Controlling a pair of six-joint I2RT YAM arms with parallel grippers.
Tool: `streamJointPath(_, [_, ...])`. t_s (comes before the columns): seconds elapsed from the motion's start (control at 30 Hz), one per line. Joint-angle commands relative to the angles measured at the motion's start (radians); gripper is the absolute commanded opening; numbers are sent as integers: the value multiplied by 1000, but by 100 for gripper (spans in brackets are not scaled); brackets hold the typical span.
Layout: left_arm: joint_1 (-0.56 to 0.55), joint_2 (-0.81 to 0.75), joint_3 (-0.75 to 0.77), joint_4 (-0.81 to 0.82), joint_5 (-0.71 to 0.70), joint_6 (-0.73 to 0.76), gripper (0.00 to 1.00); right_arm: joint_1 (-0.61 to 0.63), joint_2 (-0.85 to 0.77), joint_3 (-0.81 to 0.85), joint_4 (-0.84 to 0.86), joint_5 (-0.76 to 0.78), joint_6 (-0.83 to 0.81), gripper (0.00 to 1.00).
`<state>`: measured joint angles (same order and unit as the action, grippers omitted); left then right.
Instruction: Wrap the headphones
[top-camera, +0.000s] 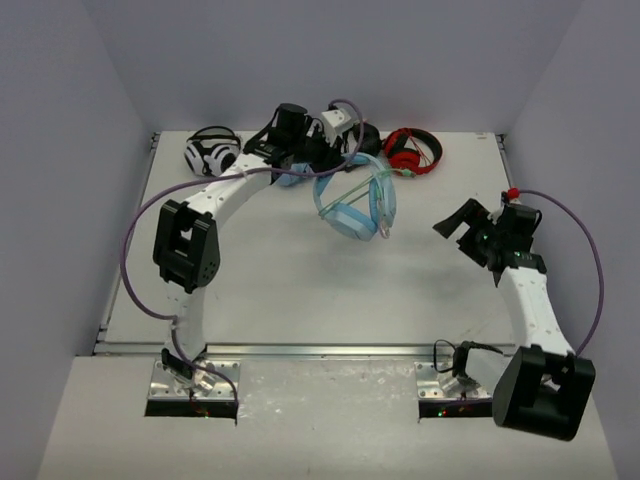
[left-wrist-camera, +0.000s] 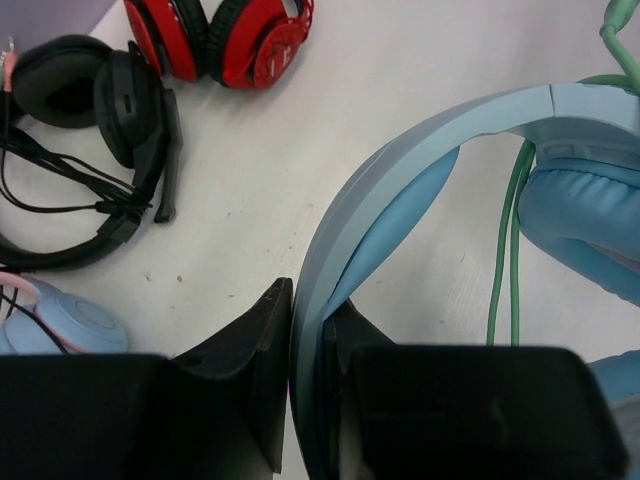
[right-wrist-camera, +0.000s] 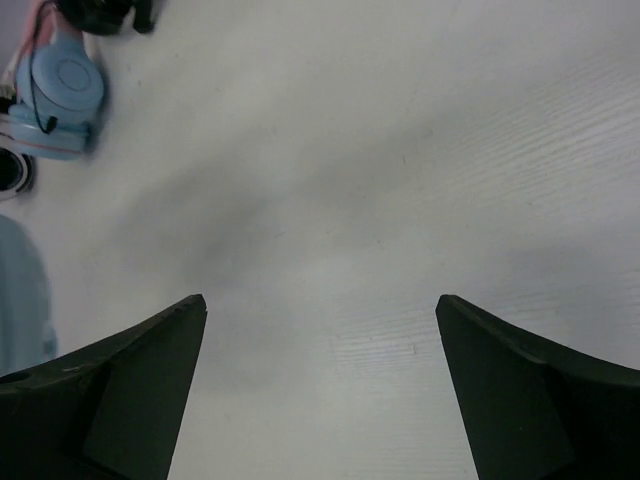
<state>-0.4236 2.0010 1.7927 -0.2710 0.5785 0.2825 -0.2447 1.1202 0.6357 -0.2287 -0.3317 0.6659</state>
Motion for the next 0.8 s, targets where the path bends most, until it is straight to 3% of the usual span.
streamJointPath(0.0, [0, 43, 115, -59, 119, 85, 8, 1, -163, 28, -75, 123, -18, 99])
streamJointPath(0.3, [-1, 263, 287, -244, 251, 280, 0, 1, -467, -4, -142, 14, -121, 99])
streamJointPath(0.4, [-33, 326, 349, -272, 200, 340, 0, 1, -509, -25, -124, -73, -108, 99])
streamJointPath(0.53, [-83, 406, 408, -284, 75, 418, 0, 4, -502, -53, -71, -226, -78, 99])
streamJointPath(0.63, [-87, 490, 500, -316, 84, 463, 0, 13, -491, -79, -47, -274, -72, 99])
streamJointPath(0.77, [-93, 524, 501, -316, 110, 488, 1, 18, -474, -74, -49, -288, -80, 99])
